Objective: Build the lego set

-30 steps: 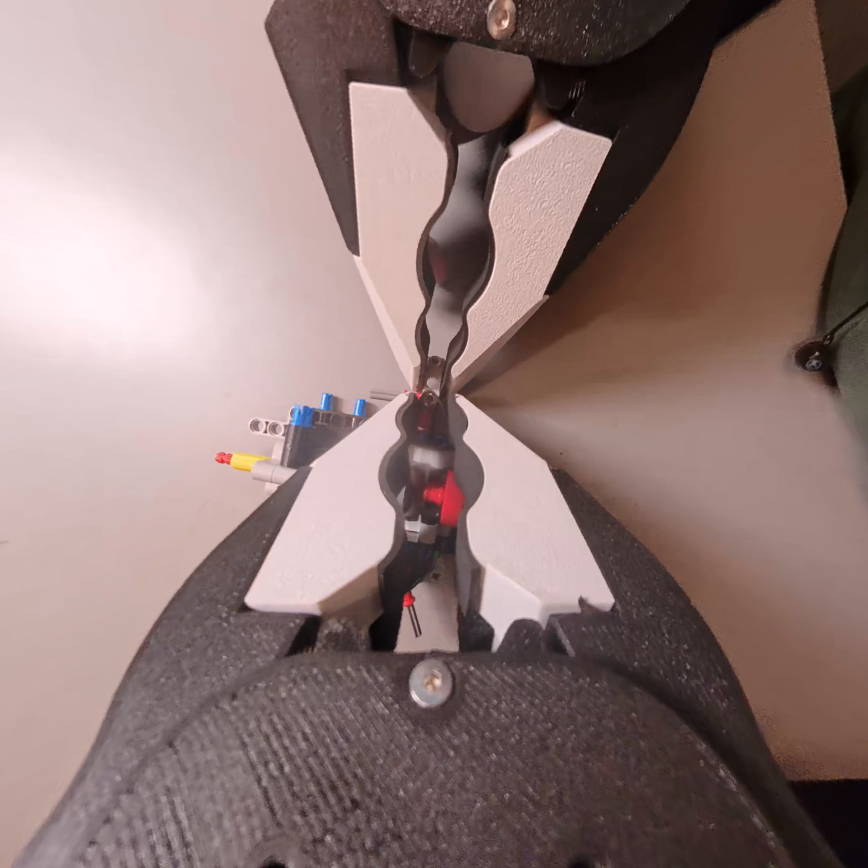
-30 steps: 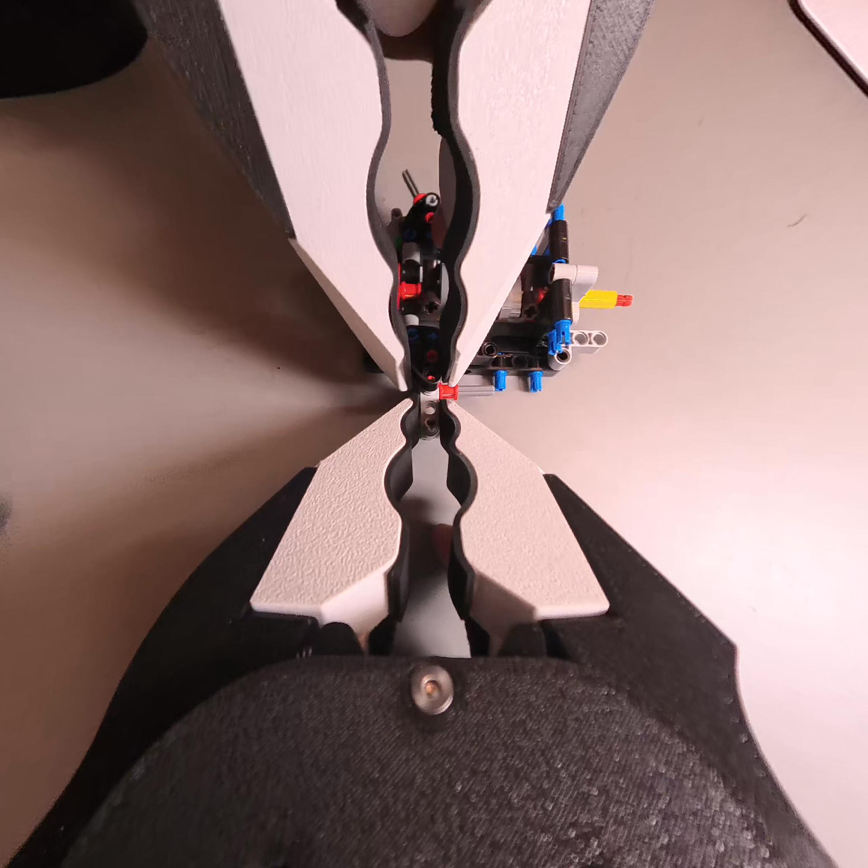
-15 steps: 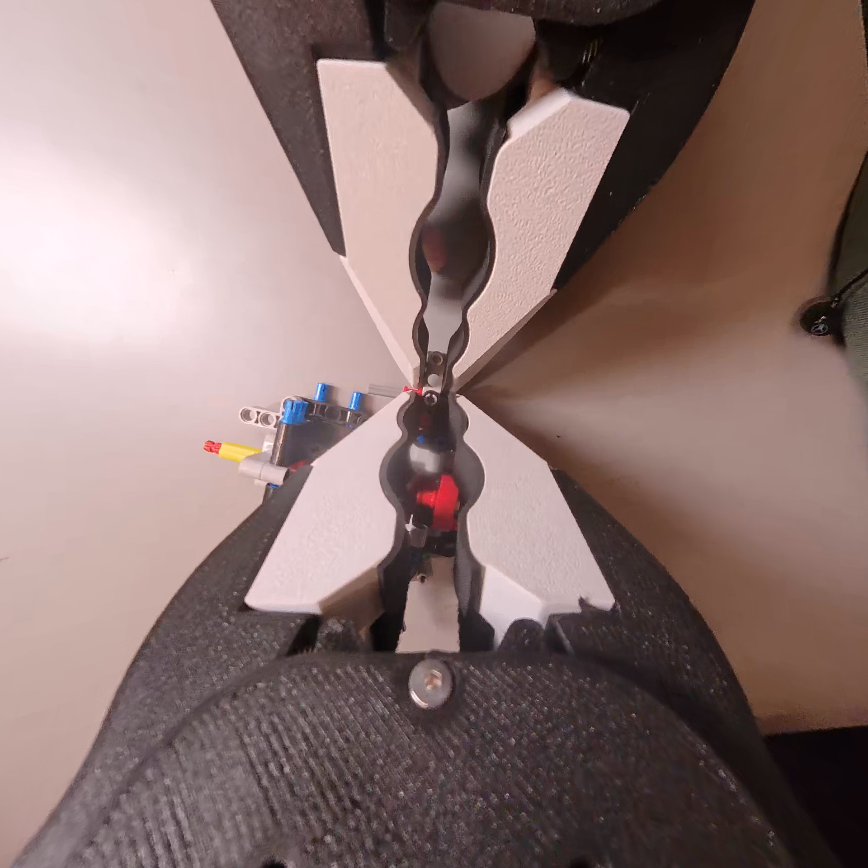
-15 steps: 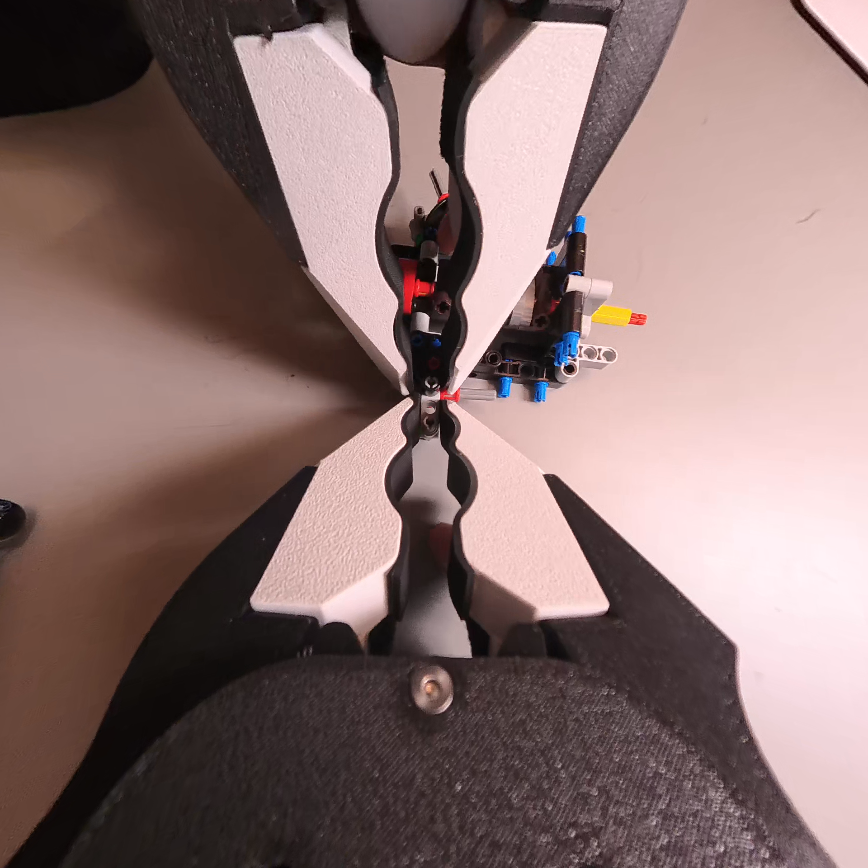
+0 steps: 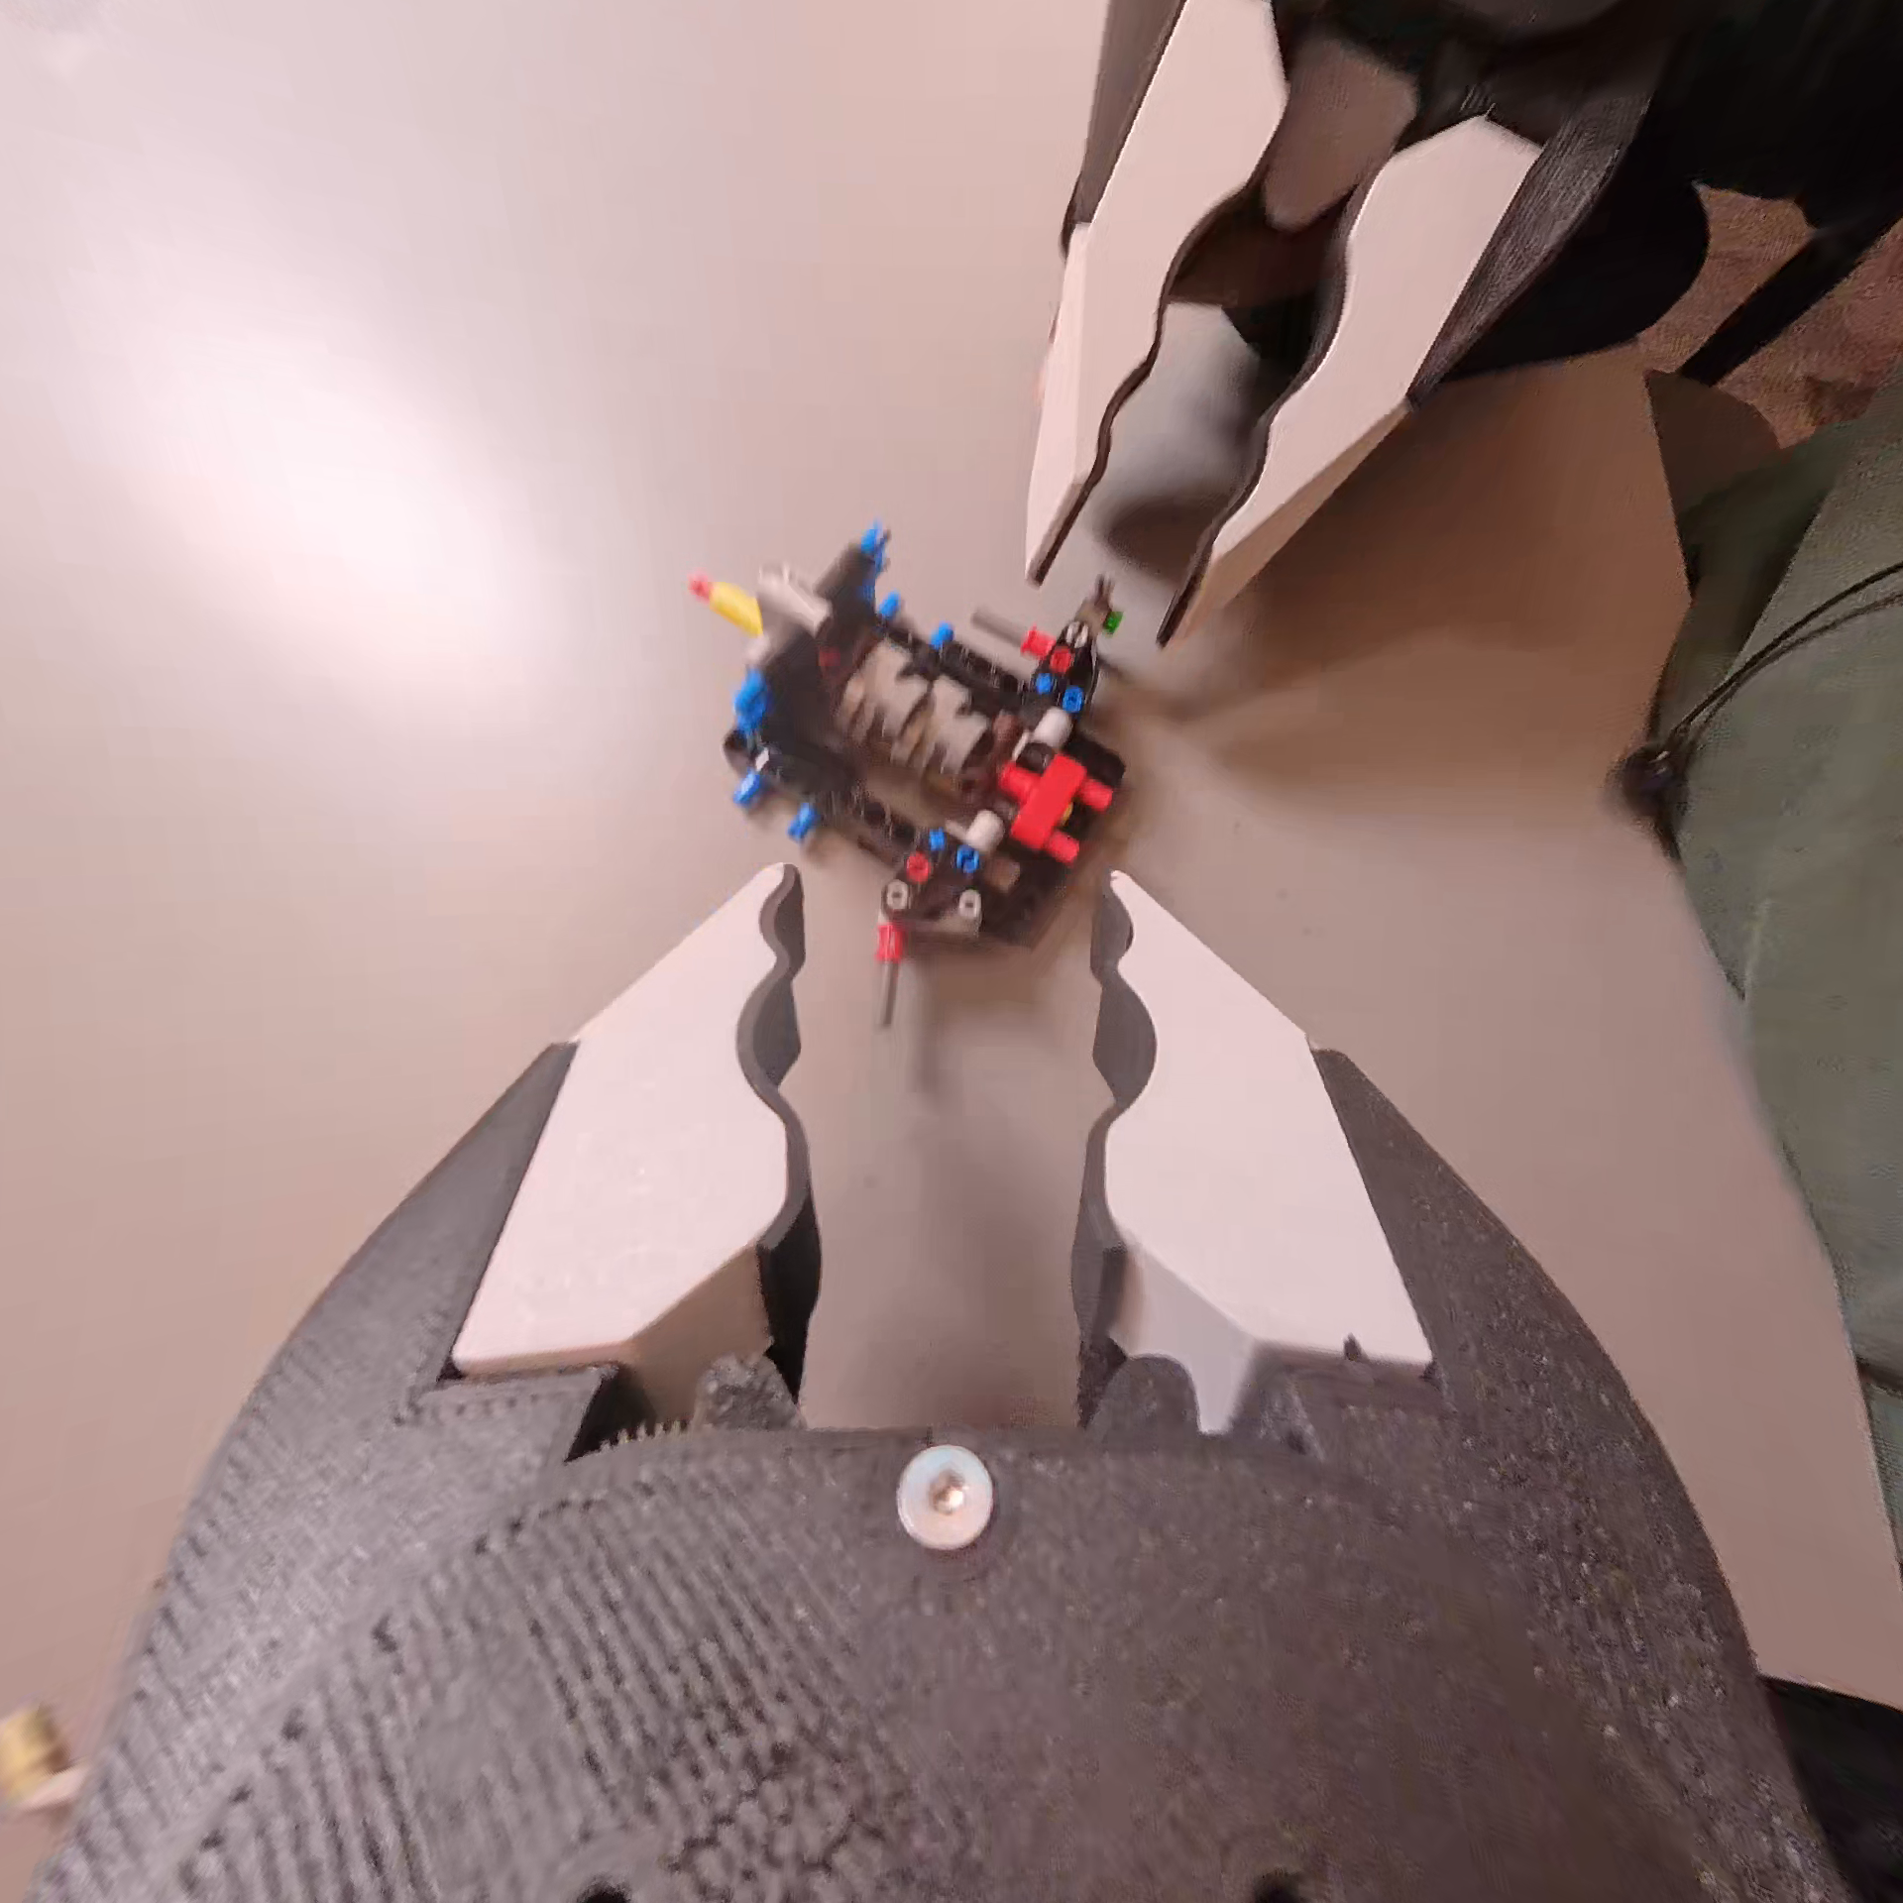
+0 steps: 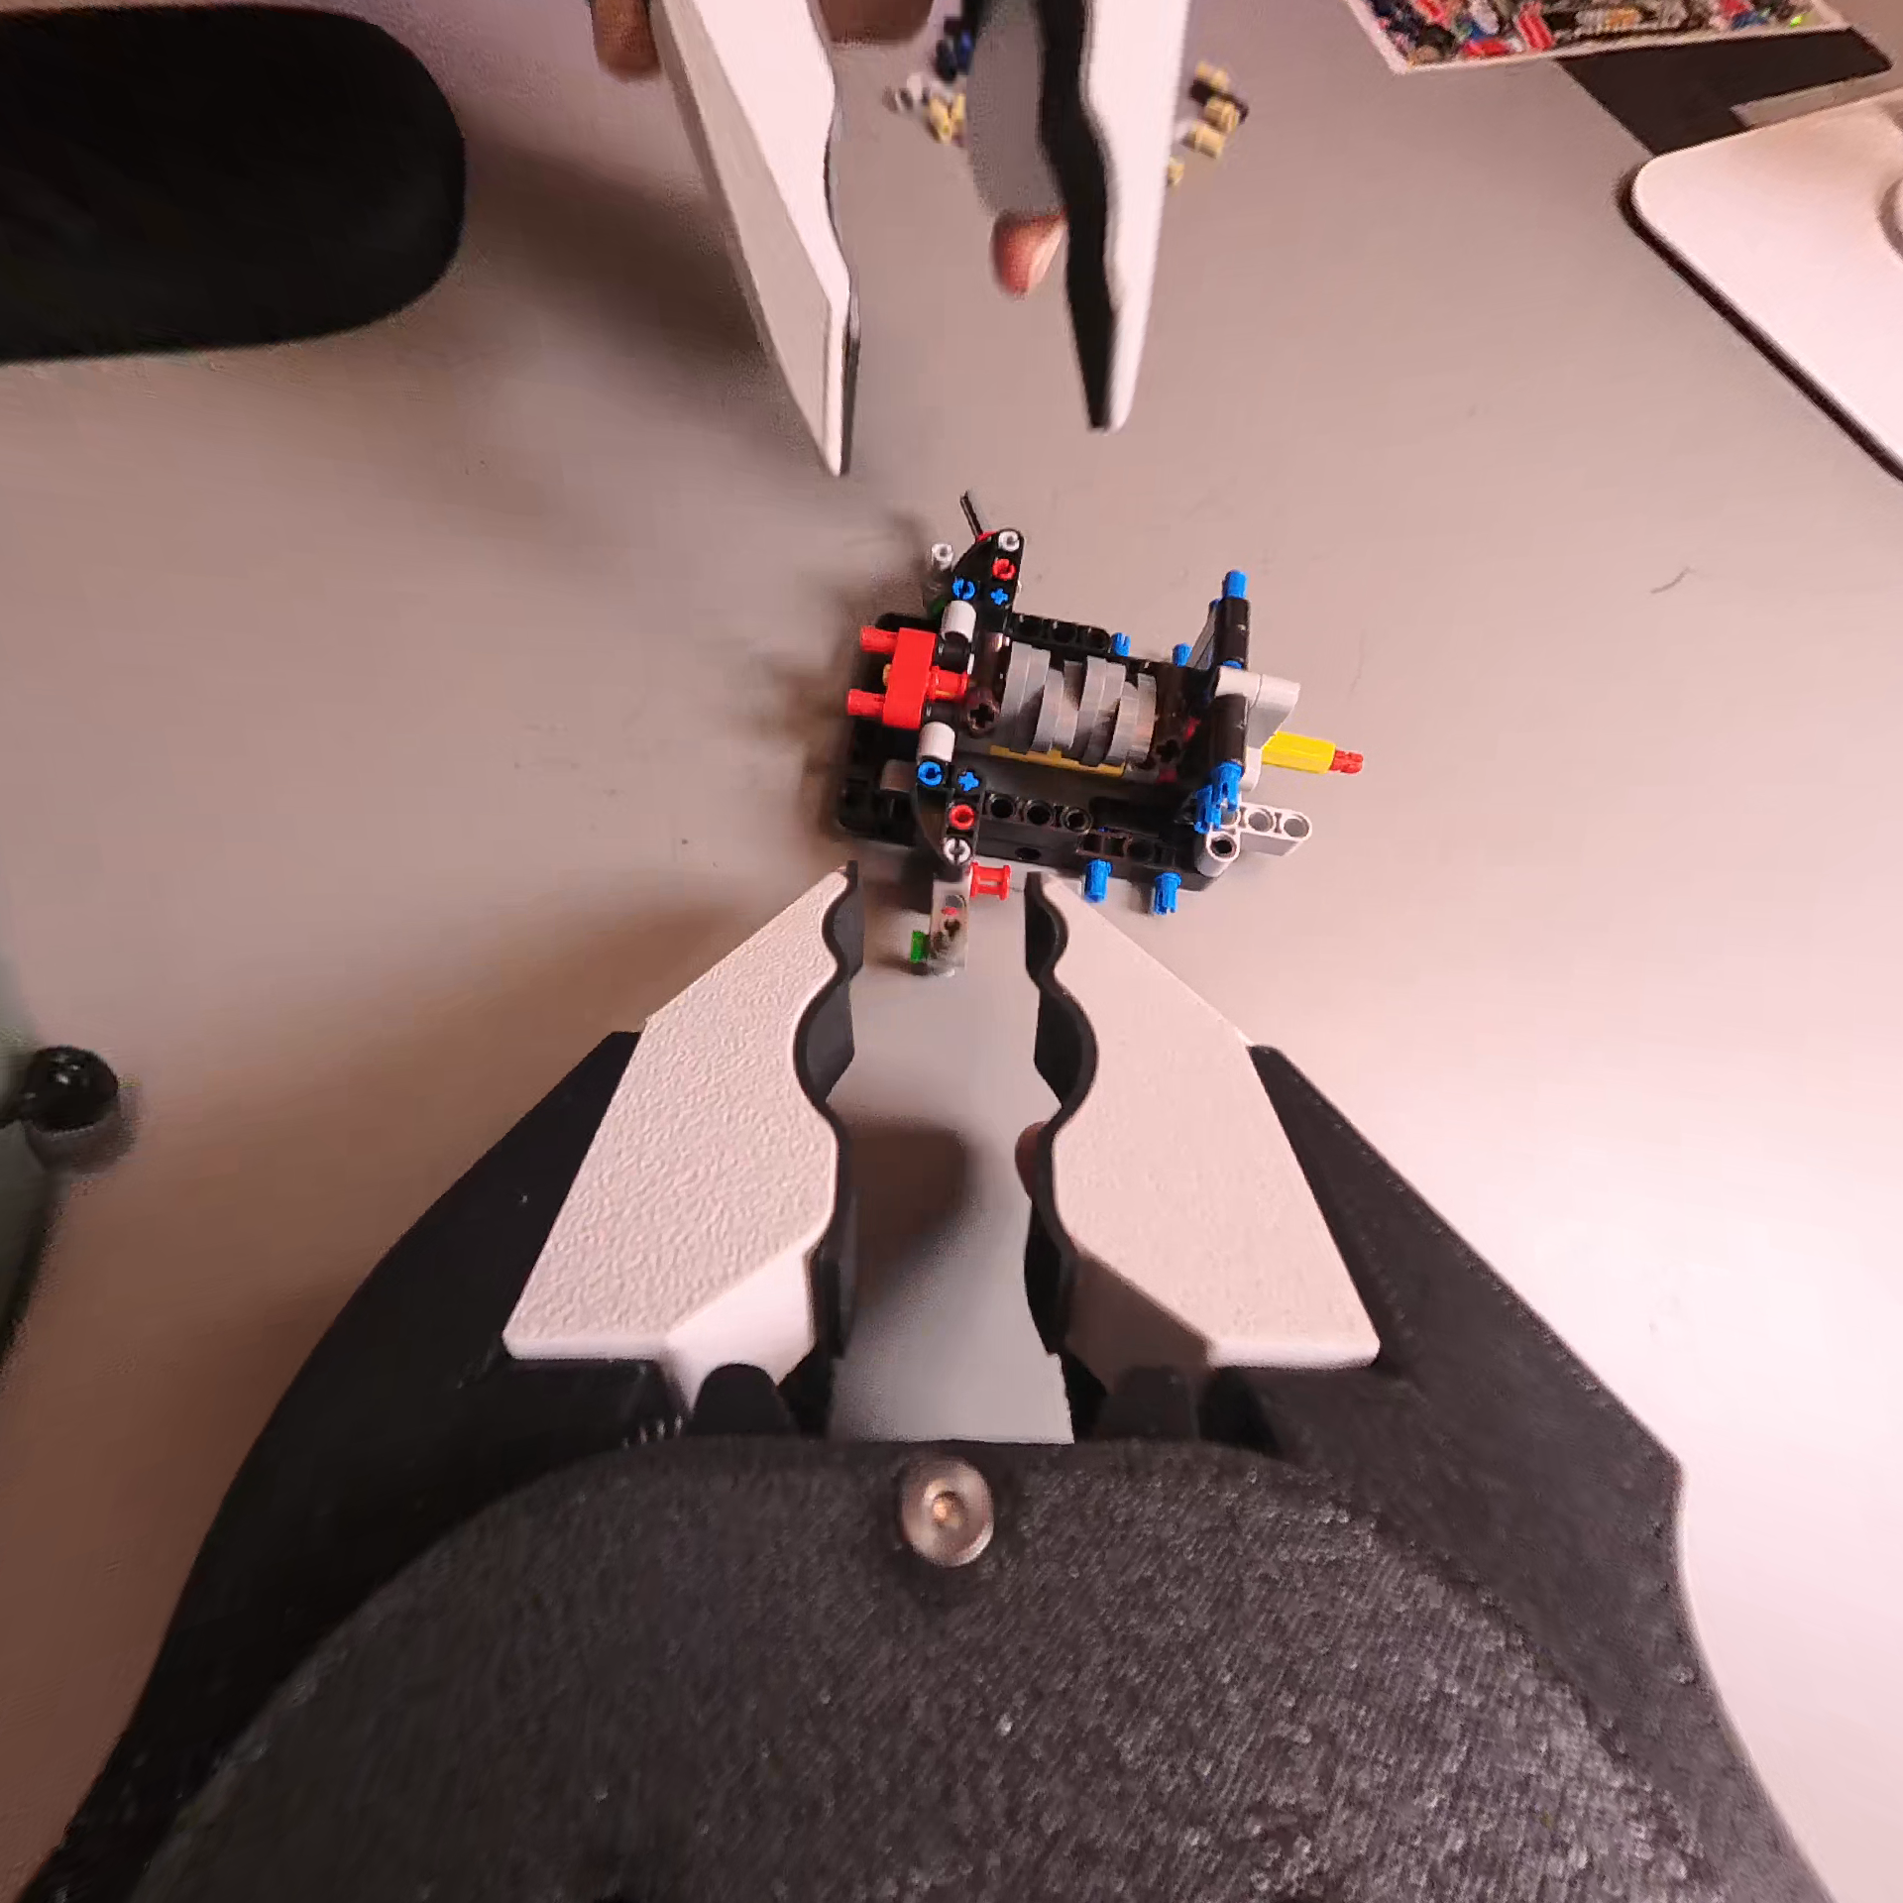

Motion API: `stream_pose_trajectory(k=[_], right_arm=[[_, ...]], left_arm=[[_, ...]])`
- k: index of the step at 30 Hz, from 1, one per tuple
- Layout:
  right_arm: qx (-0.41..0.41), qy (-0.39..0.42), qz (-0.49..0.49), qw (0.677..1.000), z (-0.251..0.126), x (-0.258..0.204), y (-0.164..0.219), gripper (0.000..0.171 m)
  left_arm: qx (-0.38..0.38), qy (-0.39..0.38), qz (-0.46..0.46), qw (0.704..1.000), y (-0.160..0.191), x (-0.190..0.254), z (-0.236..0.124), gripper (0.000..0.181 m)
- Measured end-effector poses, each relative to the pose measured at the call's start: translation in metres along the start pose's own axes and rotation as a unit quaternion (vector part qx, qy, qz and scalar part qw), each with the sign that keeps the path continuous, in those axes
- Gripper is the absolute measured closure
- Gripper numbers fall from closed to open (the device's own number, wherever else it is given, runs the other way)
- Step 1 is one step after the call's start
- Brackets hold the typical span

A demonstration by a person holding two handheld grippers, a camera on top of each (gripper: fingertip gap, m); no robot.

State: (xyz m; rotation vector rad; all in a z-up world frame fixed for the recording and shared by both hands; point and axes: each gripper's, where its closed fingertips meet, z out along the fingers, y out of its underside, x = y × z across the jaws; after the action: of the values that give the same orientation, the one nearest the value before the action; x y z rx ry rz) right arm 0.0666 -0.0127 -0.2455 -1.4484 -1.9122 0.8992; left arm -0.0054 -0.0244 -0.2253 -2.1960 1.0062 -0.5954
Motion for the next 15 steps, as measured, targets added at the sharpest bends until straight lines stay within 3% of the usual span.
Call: stream_pose_trajectory(k=[4, 9, 15], right_arm=[[-0.001, 0.013, 0.008, 1.000, 0.006, -0.002, -0.006, 0.143], [-0.019, 0.037, 0.018, 0.999, 0.014, 0.002, -0.005, 0.150], [-0.056, 0.012, -0.035, 0.998, 0.014, -0.001, 0.004, 0.158]], left_arm=[[0.033, -0.002, -0.017, 0.999, 0.023, 0.000, 0.014, 0.129], [0.063, -0.005, 0.007, 0.998, 0.017, 0.008, 0.032, 0.133], [0.065, -0.020, 0.038, 0.997, 0.015, 0.016, 0.037, 0.152]])
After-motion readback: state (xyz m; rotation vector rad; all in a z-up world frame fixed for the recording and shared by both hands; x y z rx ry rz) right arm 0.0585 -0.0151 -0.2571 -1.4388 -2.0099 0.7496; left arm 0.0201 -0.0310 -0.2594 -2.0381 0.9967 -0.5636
